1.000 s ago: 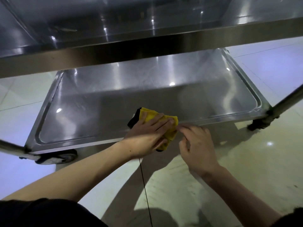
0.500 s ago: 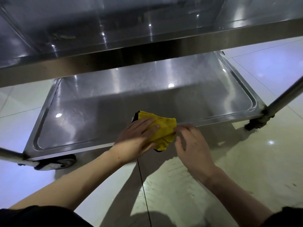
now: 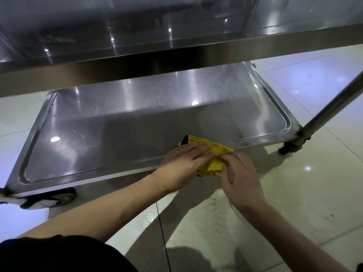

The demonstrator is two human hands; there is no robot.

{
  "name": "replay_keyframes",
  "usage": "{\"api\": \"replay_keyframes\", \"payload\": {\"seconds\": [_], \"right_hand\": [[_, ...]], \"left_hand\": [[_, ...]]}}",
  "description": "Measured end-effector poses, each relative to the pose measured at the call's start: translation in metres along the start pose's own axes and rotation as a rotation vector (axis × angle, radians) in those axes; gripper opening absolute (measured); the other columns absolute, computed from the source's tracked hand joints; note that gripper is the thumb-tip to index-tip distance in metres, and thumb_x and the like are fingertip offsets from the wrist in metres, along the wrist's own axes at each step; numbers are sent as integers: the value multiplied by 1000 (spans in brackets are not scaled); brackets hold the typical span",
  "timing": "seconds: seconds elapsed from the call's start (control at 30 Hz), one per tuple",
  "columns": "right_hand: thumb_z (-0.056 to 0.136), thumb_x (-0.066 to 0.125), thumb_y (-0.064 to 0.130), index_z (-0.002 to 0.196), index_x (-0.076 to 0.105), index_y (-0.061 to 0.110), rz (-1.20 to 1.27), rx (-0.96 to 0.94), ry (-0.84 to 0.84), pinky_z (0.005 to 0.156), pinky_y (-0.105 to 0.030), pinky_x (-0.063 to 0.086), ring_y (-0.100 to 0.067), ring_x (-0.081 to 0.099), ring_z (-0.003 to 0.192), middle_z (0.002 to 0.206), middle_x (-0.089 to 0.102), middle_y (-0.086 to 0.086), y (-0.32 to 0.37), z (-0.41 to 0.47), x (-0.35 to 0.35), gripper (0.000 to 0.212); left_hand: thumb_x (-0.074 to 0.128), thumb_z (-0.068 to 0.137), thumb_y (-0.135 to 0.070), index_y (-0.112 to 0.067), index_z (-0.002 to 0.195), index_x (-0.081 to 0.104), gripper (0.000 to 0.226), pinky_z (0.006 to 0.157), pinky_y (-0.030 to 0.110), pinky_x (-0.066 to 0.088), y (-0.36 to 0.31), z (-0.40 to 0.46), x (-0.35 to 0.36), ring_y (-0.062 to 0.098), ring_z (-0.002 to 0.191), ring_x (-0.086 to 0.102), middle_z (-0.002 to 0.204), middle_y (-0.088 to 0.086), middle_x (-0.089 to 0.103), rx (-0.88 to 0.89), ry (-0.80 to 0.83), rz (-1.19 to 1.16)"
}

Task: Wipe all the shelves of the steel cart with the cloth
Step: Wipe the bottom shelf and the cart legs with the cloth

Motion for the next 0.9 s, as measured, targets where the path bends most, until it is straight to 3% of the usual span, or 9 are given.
{"api": "replay_keyframes", "payload": {"seconds": [0.17,0.4,0.6,0.73,0.8,0.9], "right_hand": [[94,55,21,112,69,13,-60,0,-9,87,-38,52,-24,61,100,111,63,0,-11,-9,-13,25],[92,56,29,104,69,19,-128,-49,20,87,-35,37,-23,57,96,107,63,5,-1,-20,-15,21],[95,63,55,125,68,14,-12,-213,93,105,-39,44,-23,58,116,123,64,-2,19,-10,-13,51],[87,69,64,128,68,11,1,-242,108,102,-34,45,-22,59,114,121,66,-5,29,16,-11,67],[83,67,68,132,65,12,-4,-183,245,99,-34,45,-22,59,113,124,65,-4,29,28,-8,74],[87,60,71,144,56,19,20,-40,517,101,-36,46,-23,58,120,133,59,-2,33,40,-14,78]], "left_hand": [[64,88,-16,-15,134,63,46,86,39,56,-28,7,2,28,115,63,134,5,65,106,-36,44],[75,77,-21,-15,136,62,61,93,35,55,-34,-12,-6,21,119,61,136,-1,64,45,47,-119],[76,82,-28,-27,141,52,64,96,32,54,-9,-22,-33,18,122,60,137,-6,63,-152,96,-310],[76,86,-34,-31,142,53,60,92,16,41,5,-6,-56,12,117,59,135,-10,64,-218,213,-367],[75,88,-38,-30,143,55,59,93,17,40,9,3,-67,11,118,58,135,-9,64,-244,281,-368],[75,88,-40,-28,139,58,54,96,28,49,7,20,-88,14,117,61,132,-7,66,-246,335,-359]]}}
Point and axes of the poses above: each hand's wrist, its own z-axis towards the middle knuckle, its own x-axis out of the palm, y = z × x, the point moved 5 cm from there along z, towards the middle knuckle
